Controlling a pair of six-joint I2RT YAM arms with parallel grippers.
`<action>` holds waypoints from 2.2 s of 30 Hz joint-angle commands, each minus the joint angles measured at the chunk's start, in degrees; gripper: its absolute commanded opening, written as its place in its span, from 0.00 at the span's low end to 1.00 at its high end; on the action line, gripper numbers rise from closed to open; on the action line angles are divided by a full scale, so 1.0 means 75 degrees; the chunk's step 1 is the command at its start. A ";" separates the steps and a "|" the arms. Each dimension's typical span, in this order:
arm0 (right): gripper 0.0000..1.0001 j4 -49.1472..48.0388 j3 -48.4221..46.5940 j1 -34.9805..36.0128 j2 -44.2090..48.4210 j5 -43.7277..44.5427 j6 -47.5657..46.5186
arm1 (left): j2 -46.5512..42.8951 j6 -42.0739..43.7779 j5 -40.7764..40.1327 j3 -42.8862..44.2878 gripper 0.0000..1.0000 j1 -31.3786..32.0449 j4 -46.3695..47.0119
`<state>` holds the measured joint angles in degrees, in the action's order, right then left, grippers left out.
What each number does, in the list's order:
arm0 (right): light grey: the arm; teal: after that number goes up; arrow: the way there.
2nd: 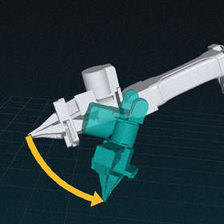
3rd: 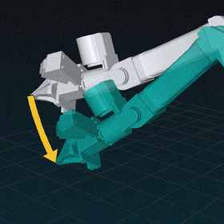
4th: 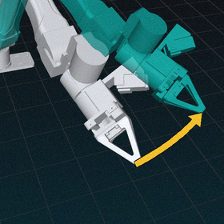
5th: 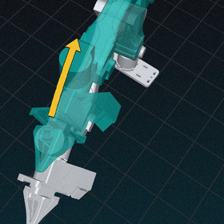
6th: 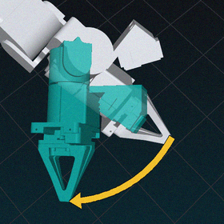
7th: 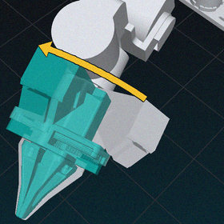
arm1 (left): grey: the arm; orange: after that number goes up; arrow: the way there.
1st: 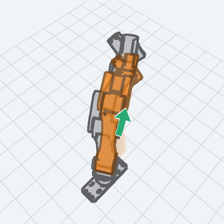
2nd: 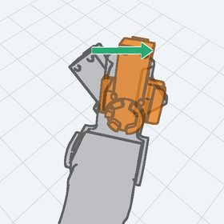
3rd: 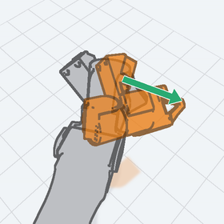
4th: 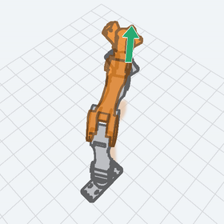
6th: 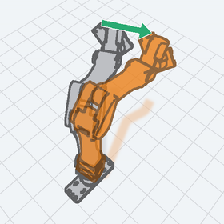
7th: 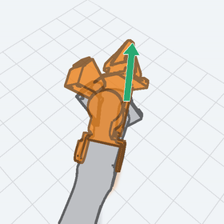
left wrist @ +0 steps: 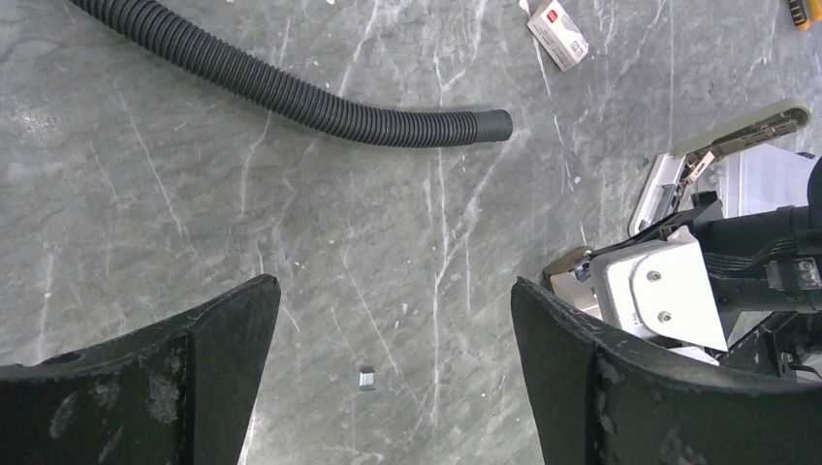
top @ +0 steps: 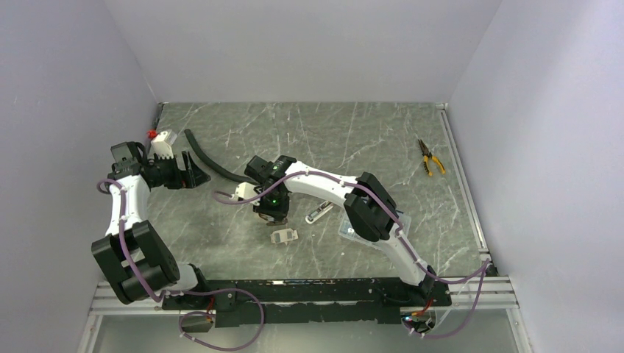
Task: Load the staples into the stapler
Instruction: Install the staple into the stapler, then close the stapler at the center of the board.
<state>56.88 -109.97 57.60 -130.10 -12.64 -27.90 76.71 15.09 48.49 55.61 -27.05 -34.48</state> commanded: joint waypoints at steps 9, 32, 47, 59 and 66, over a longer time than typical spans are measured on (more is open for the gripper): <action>0.07 -0.0404 0.0179 0.0048 -0.0096 0.0061 0.0125 | 0.0010 -0.0079 0.0354 0.0260 0.94 -0.0097 -0.0089; 0.20 -0.0900 0.0863 -0.0005 0.0062 -0.0014 0.0193 | 0.0037 -0.0059 0.0390 0.0341 0.94 -0.0179 -0.0197; 0.32 -0.0964 0.0903 -0.0010 0.0192 0.0019 0.0236 | 0.0049 0.0002 0.0298 0.0411 0.94 -0.0191 -0.0218; 0.49 -0.0749 0.0452 -0.0201 0.0529 -0.0424 0.0263 | 0.0169 0.0115 0.0089 0.0529 0.94 -0.0202 -0.0213; 0.57 -0.0814 0.0490 -0.0292 0.1090 -0.0601 0.0297 | 0.0149 0.0361 0.0143 0.0612 0.95 -0.0193 -0.0054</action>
<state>50.61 -104.25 56.01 -127.55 -15.25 -26.33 78.00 15.66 48.18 58.33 -28.23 -35.64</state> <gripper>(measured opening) 0.550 0.942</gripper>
